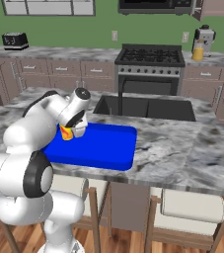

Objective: There is a tray on the dining counter. Grab the cup, mug, and pitcher and place them on the tray. The pitcher may be placed next to the tray if it cannot fit the tray.

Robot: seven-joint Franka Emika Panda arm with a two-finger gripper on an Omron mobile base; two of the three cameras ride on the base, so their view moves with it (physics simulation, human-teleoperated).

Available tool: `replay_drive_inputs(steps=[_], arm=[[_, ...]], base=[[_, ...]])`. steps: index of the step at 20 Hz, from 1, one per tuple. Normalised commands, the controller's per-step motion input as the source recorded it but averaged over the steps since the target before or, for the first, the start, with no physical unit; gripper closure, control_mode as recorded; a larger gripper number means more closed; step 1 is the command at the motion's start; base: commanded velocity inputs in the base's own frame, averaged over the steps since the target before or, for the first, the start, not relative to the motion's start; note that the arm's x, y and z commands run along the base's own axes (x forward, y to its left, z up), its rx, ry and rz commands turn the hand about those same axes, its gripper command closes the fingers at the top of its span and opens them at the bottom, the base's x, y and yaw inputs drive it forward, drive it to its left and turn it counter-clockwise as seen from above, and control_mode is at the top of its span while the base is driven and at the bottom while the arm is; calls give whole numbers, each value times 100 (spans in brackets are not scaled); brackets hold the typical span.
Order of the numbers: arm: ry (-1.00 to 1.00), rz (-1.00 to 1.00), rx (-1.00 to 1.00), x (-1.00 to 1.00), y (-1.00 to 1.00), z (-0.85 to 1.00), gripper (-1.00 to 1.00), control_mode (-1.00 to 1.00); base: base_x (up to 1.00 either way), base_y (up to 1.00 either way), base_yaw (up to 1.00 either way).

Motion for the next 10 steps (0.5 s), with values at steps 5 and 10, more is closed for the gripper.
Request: replay_drive_inputs(steps=[5, 10], arm=[[0, 1, 0, 1, -3, 4, -100, -100], [1, 5, 0, 0, 0, 30, -100, -100]], base=[[0, 0, 0], [0, 0, 0]])
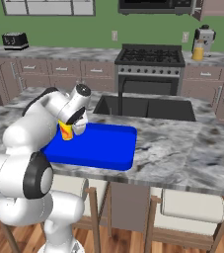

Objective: There is a tray on the dining counter. Grab the cup, mug, and pitcher and place them on the tray. The pitcher may be placed next to the tray if it cannot fit the tray.

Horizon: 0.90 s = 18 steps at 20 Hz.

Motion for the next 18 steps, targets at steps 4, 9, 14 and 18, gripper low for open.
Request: replay_drive_inputs(steps=[4, 9, 14, 18], arm=[[0, 11, 0, -1, 0, 45, -100, -100], [0, 11, 0, -18, 0, 59, -100, -100], [0, 11, -1, -27, 0, 57, -100, -100], [0, 12, -6, -31, -3, 46, -100, -100]], base=[[0, 0, 0], [0, 0, 0], [0, 0, 0], [0, 0, 0]])
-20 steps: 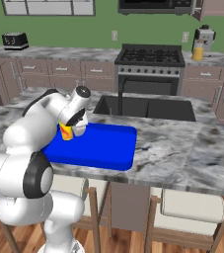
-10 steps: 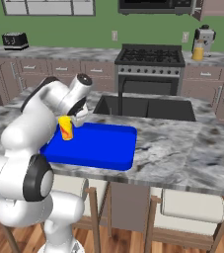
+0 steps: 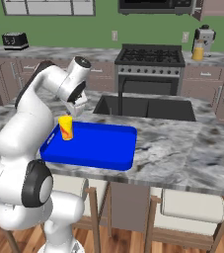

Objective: There is a tray on the dining counter. Grab the cup, mug, and pitcher and place them on the tray. The pitcher may be placed next to the tray if it cannot fit the tray.

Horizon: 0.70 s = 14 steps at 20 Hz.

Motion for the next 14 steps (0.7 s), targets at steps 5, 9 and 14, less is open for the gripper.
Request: replay_drive_inputs(steps=[5, 9, 14], arm=[[-4, 14, -13, -52, -19, 35, -100, -100], [-7, 15, -13, -65, -27, 33, -100, -100], [-8, 17, -13, -73, -35, 31, -100, -100]], base=[[0, 0, 0], [0, 0, 0], [0, 0, 0]])
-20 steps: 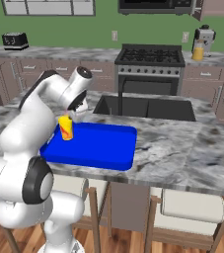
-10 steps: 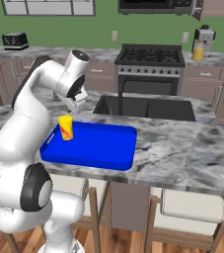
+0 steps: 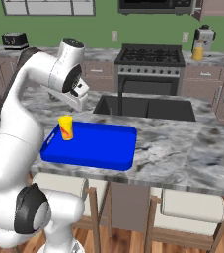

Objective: There is a tray on the dining counter. Grab the cup, mug, and pitcher and place them on the tray. The pitcher may be placed next to the tray if it cannot fit the tray.

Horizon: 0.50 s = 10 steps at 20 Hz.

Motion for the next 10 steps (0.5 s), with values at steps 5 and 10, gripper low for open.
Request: replay_drive_inputs(steps=[5, 10], arm=[[-9, 19, -13, -82, -43, 25, -100, -100], [-11, 21, -14, -90, -38, 18, -100, -100]], base=[[0, 0, 0], [0, 0, 0]])
